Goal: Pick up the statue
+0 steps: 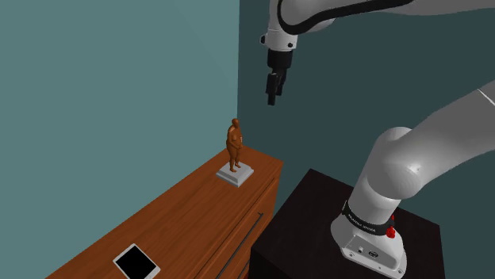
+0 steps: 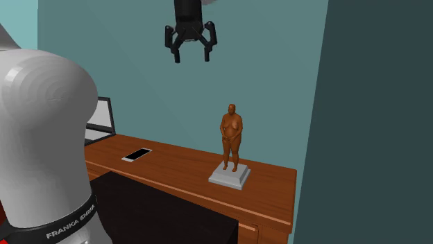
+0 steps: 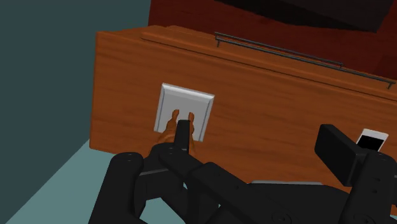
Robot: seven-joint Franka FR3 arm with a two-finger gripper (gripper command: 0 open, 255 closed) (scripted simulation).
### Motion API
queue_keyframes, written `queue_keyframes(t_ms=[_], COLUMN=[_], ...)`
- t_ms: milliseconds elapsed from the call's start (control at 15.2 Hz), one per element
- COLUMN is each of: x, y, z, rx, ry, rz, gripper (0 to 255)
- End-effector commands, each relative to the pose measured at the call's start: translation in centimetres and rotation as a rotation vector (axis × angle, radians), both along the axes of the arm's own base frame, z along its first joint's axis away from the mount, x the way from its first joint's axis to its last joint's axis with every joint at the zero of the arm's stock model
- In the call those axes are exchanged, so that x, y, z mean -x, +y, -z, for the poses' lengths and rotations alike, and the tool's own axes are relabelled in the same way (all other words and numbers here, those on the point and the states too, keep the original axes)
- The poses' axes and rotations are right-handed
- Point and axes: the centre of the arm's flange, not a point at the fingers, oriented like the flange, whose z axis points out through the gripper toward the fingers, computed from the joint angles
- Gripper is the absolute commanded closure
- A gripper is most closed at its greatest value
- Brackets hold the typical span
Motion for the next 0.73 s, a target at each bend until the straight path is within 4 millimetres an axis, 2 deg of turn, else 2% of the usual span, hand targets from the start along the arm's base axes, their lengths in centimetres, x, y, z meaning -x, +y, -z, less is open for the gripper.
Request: queue_keyframes(t_ms=[0,660], x=[-2.1,-11.8], y=[-0.6,-3.7], z=[1.5,9.0], rx=[-0.005,-0.032], ry=[-0.013,-0.063], rz=[-0.017,-0.099], gripper=[0,0])
